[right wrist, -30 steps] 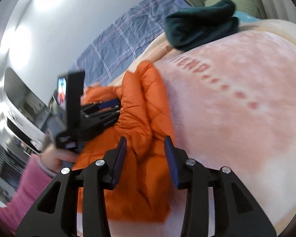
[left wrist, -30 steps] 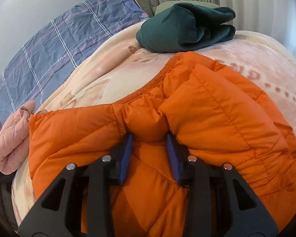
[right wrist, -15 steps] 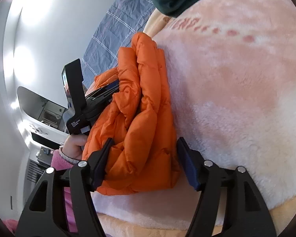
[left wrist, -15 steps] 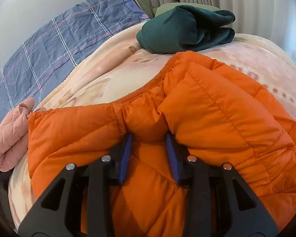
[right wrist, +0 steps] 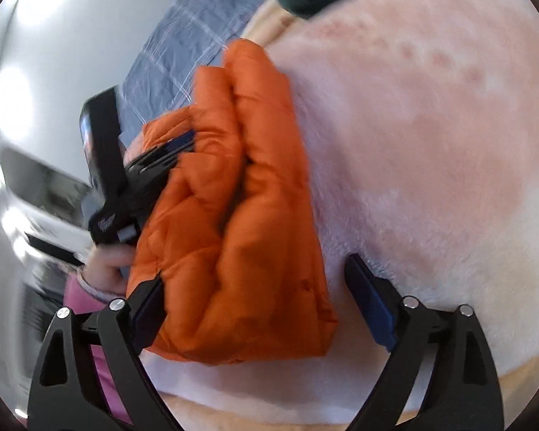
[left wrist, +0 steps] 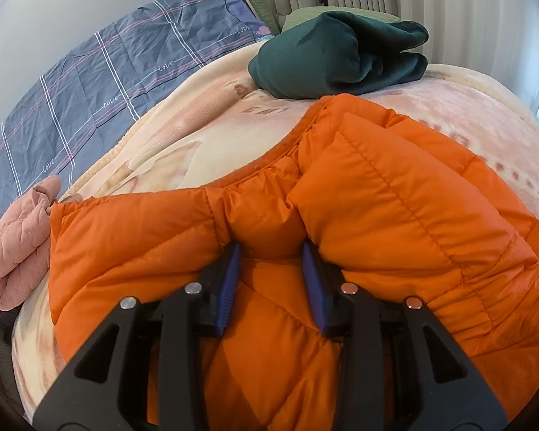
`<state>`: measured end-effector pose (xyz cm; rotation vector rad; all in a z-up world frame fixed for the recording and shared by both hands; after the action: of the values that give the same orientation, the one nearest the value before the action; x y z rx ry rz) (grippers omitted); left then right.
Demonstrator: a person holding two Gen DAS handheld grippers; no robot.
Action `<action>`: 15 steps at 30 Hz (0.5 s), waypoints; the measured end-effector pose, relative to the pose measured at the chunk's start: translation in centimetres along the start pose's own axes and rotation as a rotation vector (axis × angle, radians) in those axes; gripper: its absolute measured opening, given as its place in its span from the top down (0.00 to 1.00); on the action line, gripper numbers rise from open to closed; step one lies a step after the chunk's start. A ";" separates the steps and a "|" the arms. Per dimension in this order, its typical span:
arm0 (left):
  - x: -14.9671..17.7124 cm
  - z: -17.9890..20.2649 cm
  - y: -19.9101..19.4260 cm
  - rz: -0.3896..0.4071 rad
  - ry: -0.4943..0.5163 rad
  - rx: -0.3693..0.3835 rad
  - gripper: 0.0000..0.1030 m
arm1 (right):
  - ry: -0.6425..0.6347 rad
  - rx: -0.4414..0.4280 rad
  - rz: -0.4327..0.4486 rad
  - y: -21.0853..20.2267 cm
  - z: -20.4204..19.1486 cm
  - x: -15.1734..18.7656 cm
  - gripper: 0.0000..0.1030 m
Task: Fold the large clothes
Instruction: 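Hold the folded jacket with the right tool while the left tool holds the collar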
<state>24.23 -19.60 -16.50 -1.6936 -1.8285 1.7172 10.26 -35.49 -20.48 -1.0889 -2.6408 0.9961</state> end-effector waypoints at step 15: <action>-0.6 0.2 0.1 0.011 -0.028 0.023 0.65 | -0.018 -0.039 0.037 1.6 -0.3 -0.3 0.60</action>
<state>24.40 -20.17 -16.27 -1.6830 -1.8068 1.7681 11.55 -34.65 -21.17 -1.1462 -2.6747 0.9701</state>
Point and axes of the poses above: each gripper's, at about its wrist camera, not at the fingertips, and y roughly the way its jaws point, z to its right, x to its underside, the point moved 3 cm from there along y, roughly the way its jaws point, and after that the axes turned 13 degrees about y, right-handed, at the moved point
